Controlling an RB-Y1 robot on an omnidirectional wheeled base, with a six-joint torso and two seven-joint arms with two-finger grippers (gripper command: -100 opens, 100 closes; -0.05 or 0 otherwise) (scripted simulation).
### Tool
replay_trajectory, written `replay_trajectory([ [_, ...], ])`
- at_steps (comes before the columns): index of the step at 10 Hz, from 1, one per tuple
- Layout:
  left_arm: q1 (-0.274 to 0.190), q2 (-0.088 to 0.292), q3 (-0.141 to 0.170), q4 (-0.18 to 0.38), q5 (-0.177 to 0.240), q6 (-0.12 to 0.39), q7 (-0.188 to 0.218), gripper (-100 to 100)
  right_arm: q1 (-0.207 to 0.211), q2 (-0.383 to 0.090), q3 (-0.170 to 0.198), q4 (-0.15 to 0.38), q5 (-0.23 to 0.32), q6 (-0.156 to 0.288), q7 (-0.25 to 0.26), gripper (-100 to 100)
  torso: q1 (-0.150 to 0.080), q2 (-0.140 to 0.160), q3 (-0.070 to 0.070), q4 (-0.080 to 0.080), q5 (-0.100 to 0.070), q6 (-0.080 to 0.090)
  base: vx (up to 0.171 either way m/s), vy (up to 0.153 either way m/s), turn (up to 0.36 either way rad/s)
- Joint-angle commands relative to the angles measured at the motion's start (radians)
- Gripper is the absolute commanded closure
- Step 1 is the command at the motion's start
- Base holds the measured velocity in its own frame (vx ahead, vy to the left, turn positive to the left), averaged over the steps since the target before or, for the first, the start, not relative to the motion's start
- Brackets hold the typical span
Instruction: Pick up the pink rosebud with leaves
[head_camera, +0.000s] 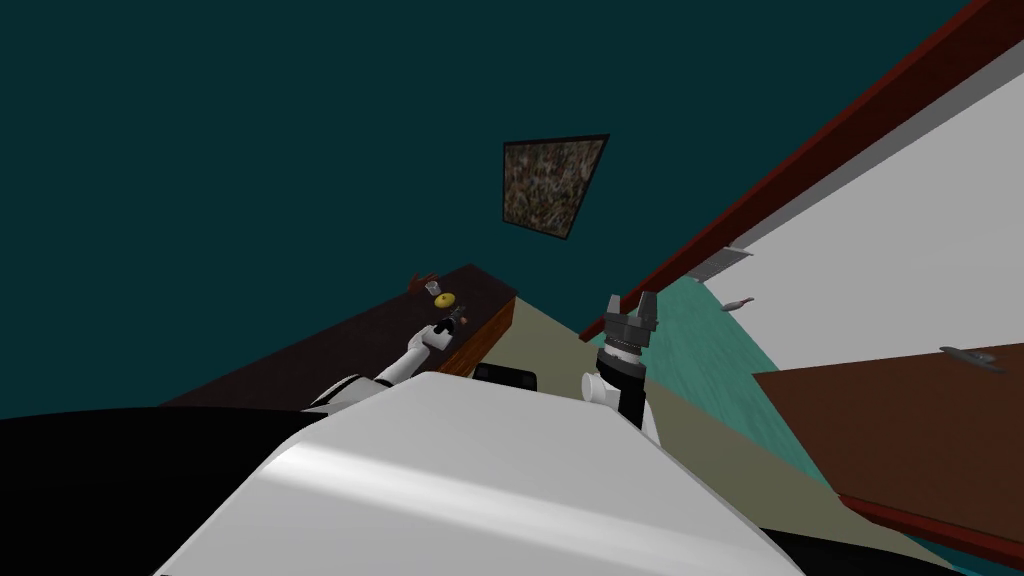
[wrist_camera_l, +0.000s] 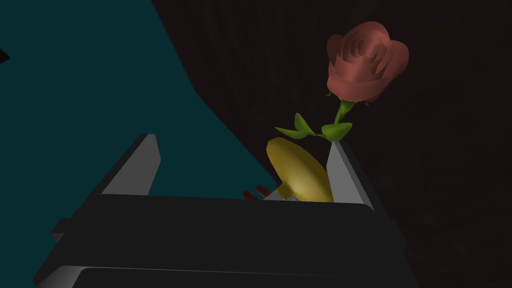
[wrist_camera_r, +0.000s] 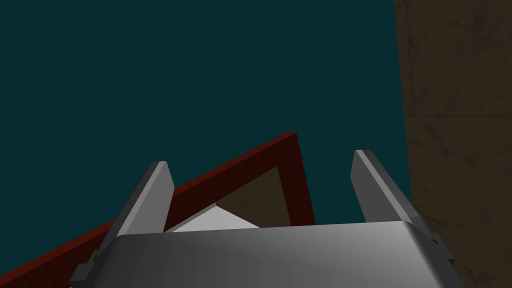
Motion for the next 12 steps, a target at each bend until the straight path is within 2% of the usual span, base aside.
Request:
replay_trajectory([
  [1, -0.025, 0.019, -0.014, 0.050, 0.006, 0.022, 0.006, -100, 0.000, 0.000, 0.000, 0.000, 0.000, 0.000, 0.000, 0, 0.000, 0.000, 0.000, 0.000, 0.000, 0.000, 0.009, 0.010, -0.059],
  [2, -0.025, 0.019, -0.014, 0.058, 0.006, 0.022, 0.006, -100, 0.000, 0.000, 0.000, 0.000, 0.000, 0.000, 0.000, 0, 0.000, 0.000, 0.000, 0.000, 0.000, 0.000, 0.008, 0.007, -0.038],
  [3, -0.040, 0.025, -0.020, 0.095, 0.004, 0.039, 0.006, -100, 0.000, 0.000, 0.000, 0.000, 0.000, 0.000, 0.000, 0, 0.000, 0.000, 0.000, 0.000, 0.000, 0.000, 0.012, 0.004, -0.075],
  [4, -0.040, 0.025, -0.020, 0.095, 0.004, 0.039, 0.006, -100, 0.000, 0.000, 0.000, 0.000, 0.000, 0.000, 0.000, 0, -0.001, 0.000, 0.000, 0.000, 0.000, 0.000, 0.012, 0.007, -0.033],
  [9, -0.097, 0.060, -0.045, 0.251, -0.008, 0.102, 0.012, -100, 0.000, 0.000, 0.000, 0.000, 0.000, 0.000, 0.000, 0, 0.000, -0.003, -0.001, 0.000, 0.000, 0.000, 0.037, 0.008, -0.098],
  [12, -0.107, 0.071, -0.051, 0.282, -0.012, 0.112, 0.014, -100, 0.000, 0.000, 0.000, 0.000, 0.000, 0.000, 0.000, 0, -0.001, -0.002, -0.001, 0.000, 0.000, 0.000, 0.040, 0.002, -0.041],
])
